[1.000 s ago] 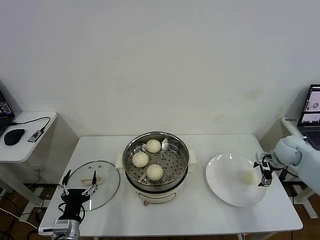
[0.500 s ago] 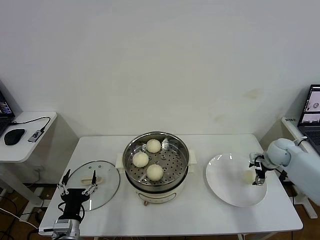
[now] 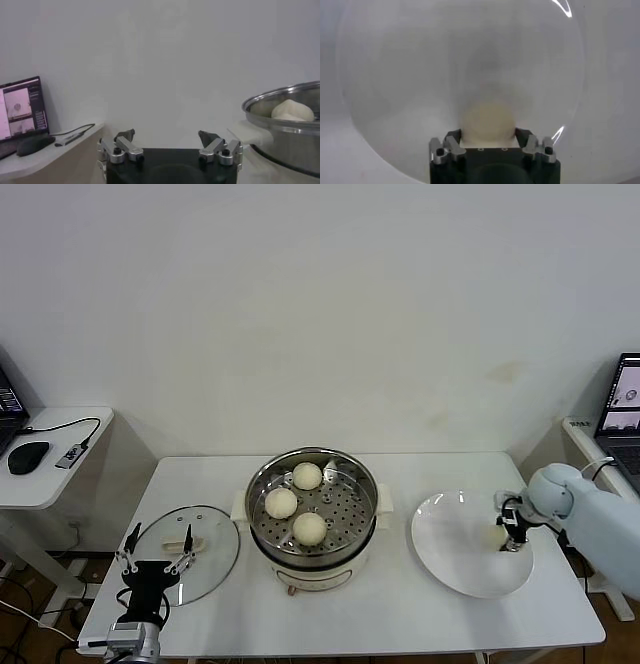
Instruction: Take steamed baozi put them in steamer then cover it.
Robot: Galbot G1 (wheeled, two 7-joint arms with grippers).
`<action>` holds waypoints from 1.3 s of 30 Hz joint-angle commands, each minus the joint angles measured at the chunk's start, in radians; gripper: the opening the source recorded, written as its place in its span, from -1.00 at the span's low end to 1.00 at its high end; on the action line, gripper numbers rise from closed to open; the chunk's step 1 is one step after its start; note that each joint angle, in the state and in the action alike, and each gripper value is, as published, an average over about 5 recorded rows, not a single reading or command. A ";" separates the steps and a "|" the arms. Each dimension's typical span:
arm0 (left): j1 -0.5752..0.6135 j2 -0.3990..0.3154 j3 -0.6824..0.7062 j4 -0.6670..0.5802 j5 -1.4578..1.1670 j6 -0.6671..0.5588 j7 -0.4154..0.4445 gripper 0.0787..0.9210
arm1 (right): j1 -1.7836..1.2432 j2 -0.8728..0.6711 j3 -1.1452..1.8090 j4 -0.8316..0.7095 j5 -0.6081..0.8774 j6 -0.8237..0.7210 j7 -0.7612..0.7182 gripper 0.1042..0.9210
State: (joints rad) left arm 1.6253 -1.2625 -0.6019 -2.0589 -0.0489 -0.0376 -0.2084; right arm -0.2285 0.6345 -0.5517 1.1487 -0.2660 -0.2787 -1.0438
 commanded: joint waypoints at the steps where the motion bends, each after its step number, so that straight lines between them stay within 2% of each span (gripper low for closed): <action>1: -0.002 0.004 0.001 -0.001 0.004 0.003 0.001 0.77 | 0.069 -0.031 -0.057 0.056 0.035 -0.018 -0.013 0.13; 6: -0.009 0.011 0.004 0.003 0.002 0.011 0.002 0.77 | 0.258 -0.091 -0.221 0.151 0.143 -0.065 -0.029 0.10; 12: -0.014 0.007 0.014 0.007 0.002 0.023 0.003 0.77 | 0.592 -0.101 -0.438 0.264 0.350 -0.148 -0.009 0.10; 20: -0.009 0.012 0.019 0.009 -0.036 0.042 0.008 0.77 | 0.992 0.058 -0.753 0.432 0.690 -0.296 0.090 0.12; 28: -0.007 -0.004 0.027 0.012 -0.033 0.037 0.009 0.77 | 0.976 0.260 -0.767 0.474 0.933 -0.438 0.226 0.14; 39: 0.002 -0.013 0.015 0.003 -0.015 0.020 0.004 0.77 | 0.830 0.443 -0.769 0.359 0.930 -0.450 0.322 0.14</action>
State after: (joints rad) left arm 1.6275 -1.2734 -0.5851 -2.0548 -0.0662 -0.0154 -0.2030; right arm 0.6117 0.8949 -1.2502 1.5412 0.5387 -0.6612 -0.8225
